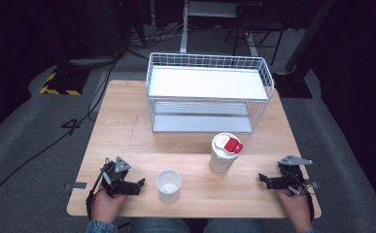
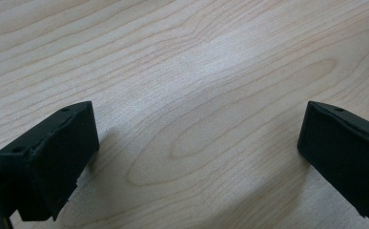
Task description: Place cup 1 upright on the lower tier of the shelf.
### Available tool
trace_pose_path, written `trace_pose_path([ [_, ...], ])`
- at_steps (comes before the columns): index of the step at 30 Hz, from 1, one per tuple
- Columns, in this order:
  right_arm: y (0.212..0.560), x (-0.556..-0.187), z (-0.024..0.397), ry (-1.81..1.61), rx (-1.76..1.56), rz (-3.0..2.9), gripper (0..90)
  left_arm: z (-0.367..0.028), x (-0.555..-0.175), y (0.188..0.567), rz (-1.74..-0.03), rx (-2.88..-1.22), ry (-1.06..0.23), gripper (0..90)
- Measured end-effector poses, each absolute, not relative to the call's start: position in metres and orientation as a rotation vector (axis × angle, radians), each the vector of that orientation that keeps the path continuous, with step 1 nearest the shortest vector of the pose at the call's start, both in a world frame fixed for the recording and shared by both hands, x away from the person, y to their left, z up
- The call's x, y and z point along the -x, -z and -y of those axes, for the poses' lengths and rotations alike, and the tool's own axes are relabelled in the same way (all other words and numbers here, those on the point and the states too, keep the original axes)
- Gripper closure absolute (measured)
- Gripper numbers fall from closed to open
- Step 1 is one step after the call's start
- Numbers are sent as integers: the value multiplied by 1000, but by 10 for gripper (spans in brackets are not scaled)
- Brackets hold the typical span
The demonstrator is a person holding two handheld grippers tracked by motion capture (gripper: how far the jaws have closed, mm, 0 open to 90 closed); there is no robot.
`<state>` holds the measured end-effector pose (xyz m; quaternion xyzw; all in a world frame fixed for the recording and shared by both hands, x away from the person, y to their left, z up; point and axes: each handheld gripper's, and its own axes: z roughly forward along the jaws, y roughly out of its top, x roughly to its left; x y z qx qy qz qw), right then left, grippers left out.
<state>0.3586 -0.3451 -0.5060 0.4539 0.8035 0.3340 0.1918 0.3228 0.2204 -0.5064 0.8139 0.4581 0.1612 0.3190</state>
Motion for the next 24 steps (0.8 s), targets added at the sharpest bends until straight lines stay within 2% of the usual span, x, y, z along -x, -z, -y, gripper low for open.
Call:
trace_pose_path([
  [24, 506, -358, 345, -937, -1276, -2254, 6, -220, -323, 506, -1210, -2138, -427, 5],
])
